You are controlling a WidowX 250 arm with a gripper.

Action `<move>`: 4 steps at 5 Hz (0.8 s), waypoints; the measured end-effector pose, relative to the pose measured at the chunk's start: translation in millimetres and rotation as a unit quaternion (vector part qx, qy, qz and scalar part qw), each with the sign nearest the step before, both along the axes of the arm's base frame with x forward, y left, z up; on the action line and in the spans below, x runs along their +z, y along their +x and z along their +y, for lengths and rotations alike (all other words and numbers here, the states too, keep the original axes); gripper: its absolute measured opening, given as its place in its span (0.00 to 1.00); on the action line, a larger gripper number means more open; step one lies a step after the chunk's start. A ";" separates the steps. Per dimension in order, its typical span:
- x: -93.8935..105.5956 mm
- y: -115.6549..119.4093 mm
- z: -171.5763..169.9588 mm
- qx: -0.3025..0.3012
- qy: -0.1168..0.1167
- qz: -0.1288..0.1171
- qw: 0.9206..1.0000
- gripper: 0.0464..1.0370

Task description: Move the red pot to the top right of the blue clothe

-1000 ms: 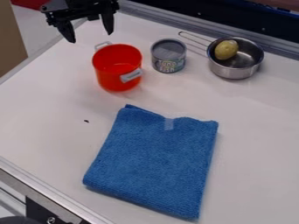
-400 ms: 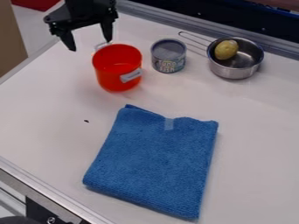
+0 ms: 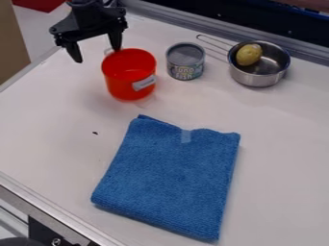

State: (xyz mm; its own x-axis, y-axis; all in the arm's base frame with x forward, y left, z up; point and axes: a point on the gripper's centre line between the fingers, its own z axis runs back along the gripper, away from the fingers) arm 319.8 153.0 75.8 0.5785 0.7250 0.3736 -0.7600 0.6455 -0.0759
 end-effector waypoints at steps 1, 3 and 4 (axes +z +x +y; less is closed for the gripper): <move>-15.7 -0.2 -0.9 0.002 0.004 0.013 1.000 0.96; -37.3 -0.6 -1.2 0.013 0.009 0.037 0.999 0.91; -38.8 1.1 -2.7 0.010 0.013 0.031 0.999 0.63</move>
State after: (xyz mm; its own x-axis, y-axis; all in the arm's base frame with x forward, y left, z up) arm 320.9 150.3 37.1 0.5866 0.7271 0.3569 -0.7755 0.6313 -0.0115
